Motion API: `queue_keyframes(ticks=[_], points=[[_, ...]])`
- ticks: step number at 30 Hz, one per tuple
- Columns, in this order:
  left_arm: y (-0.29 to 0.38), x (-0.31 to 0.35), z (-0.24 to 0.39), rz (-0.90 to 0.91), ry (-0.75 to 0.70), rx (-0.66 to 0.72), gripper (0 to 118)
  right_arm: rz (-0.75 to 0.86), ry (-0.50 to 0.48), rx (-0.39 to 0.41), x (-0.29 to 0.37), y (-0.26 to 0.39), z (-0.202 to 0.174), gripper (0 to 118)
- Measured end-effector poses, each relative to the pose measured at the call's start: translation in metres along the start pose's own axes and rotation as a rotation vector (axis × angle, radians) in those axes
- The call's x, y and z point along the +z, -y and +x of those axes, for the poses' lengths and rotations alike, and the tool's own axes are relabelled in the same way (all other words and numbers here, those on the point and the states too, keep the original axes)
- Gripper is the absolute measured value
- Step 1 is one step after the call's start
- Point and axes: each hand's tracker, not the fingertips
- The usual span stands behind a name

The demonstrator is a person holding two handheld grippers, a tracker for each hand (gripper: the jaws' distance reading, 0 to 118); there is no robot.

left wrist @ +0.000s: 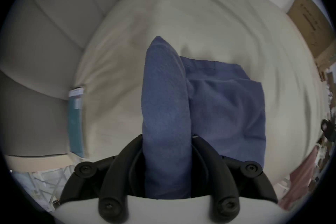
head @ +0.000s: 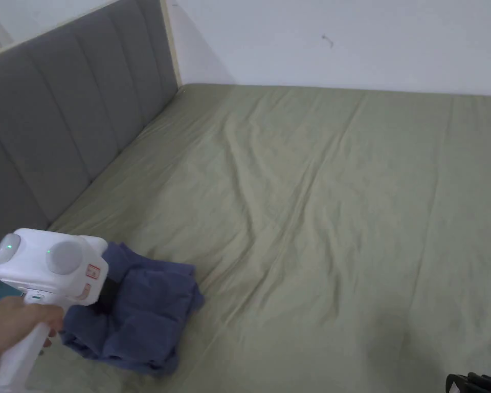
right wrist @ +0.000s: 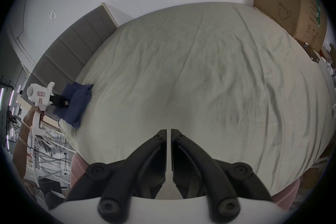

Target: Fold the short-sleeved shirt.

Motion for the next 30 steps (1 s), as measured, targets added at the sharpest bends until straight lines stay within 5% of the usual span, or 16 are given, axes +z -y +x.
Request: queue_keyframes(ticks=[1,2,3,4,6,9,10,13,19,30], points=[[0.0,-0.003,-0.007,-0.007,-0.018,0.017,46,-0.009,0.005,0.013,-0.002,0.001,-0.001,5],[0.003,-0.005,-0.01,0.002,-0.053,0.027,81,-0.021,0.012,0.021,-0.004,0.002,-0.002,5],[0.005,-0.006,-0.01,0.007,-0.071,0.01,102,-0.03,0.014,0.025,-0.006,0.003,-0.002,5],[0.005,-0.003,-0.016,0.008,-0.133,-0.007,113,-0.036,0.017,0.024,-0.008,0.004,-0.002,5],[0.014,0.008,-0.019,0.08,-0.16,0.047,114,-0.051,0.016,0.02,-0.01,0.004,-0.002,5],[0.022,0.023,-0.027,0.121,0.019,0.213,113,-0.058,0.007,0.019,-0.011,0.005,-0.003,5],[0.027,0.033,-0.023,0.13,0.052,0.262,107,-0.058,0.008,0.021,-0.01,0.005,-0.002,5],[0.041,0.06,-0.002,0.235,0.13,0.256,0,-0.046,-0.007,0.015,-0.006,0.006,-0.001,5],[0.066,0.129,0.078,0.355,0.26,0.21,0,0.008,-0.032,-0.005,0.014,0.006,0.009,5],[0.111,0.227,0.219,0.756,0.125,0.089,0,0.338,0.094,0.056,0.087,-0.01,0.014,5]])
